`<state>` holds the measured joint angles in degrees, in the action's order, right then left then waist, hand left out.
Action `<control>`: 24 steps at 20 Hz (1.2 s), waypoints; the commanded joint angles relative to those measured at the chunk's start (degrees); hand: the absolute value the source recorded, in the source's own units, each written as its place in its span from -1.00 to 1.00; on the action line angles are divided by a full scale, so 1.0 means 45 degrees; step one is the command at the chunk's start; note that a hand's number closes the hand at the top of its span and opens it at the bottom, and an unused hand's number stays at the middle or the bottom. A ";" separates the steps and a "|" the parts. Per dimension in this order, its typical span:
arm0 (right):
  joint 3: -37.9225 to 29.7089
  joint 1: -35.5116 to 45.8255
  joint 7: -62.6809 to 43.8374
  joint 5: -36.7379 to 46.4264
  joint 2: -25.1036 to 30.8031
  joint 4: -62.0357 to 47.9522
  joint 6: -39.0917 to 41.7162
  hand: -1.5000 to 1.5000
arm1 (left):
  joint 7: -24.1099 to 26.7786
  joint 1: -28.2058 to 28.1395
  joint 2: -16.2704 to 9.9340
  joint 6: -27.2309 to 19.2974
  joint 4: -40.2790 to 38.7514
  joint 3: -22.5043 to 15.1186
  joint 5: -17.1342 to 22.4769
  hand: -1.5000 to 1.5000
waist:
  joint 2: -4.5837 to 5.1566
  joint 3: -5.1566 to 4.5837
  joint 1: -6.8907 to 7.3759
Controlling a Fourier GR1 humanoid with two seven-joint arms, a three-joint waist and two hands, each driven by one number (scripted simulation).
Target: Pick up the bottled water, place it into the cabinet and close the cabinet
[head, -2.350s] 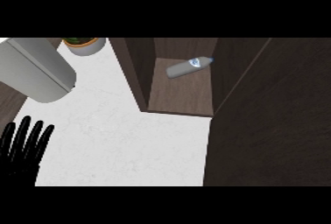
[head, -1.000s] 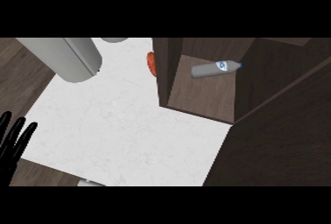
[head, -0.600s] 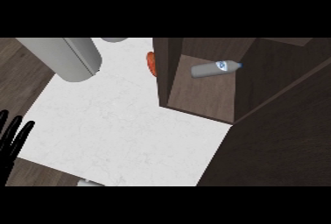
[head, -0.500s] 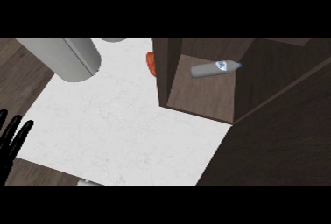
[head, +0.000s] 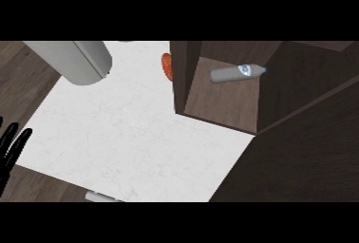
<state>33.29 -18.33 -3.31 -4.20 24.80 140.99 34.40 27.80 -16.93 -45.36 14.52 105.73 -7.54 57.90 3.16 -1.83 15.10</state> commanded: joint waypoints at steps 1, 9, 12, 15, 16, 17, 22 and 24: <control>0.1753 0.0167 -0.0952 -0.1050 -0.0641 -0.0809 -0.0069 1.00 | 0.0018 0.0120 -0.0066 0.0210 0.0057 0.0110 0.0111 -1.00 | 0.0215 0.0057 0.0349; 0.0696 0.0438 -0.1130 -0.1510 -0.1083 -0.1137 -0.0661 1.00 | 0.0053 0.0280 -0.0023 0.0283 -0.0177 0.0208 0.0147 -1.00 | 0.0303 0.0049 0.0187; 0.0014 0.1238 -0.1530 -0.1071 -0.1060 -0.1225 -0.0707 1.00 | -0.0108 0.0306 -0.0153 0.0228 -0.0101 0.0212 0.0143 -1.00 | 0.0187 0.0090 0.0129; -0.0345 0.2186 -0.2184 -0.0788 -0.1142 -0.1748 -0.0776 1.00 | -0.0106 0.0291 -0.0182 0.0401 -0.0317 0.0253 0.0190 -1.00 | 0.0169 0.0063 0.0208; -0.0327 0.2513 -0.2476 -0.0712 -0.1244 -0.2008 -0.0838 1.00 | -0.0195 0.0327 -0.0178 0.0370 -0.0177 0.0162 0.0218 -1.00 | 0.0124 0.0087 0.0169; -0.0436 0.2891 -0.2790 -0.0739 -0.1299 -0.2299 -0.0871 1.00 | -0.0157 0.0323 -0.0171 0.0371 -0.0207 0.0238 0.0257 -1.00 | 0.0104 0.0101 0.0215; -0.0729 0.4691 -0.4124 -0.0783 -0.2148 -0.3804 -0.1392 1.00 | -0.0163 0.0232 -0.0154 0.0535 -0.0408 0.0225 0.0286 -1.00 | 0.0011 0.0126 0.0206; -0.0741 0.5463 -0.4585 -0.0771 -0.2688 -0.4562 -0.1663 1.00 | -0.0138 0.0284 -0.0128 0.0493 -0.0474 0.0308 0.0336 -1.00 | -0.0023 0.0161 0.0130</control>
<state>30.46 0.24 -18.68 -8.96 16.96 126.73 30.89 27.10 -15.58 -46.11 16.61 103.87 -6.39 59.09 3.39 -1.31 15.75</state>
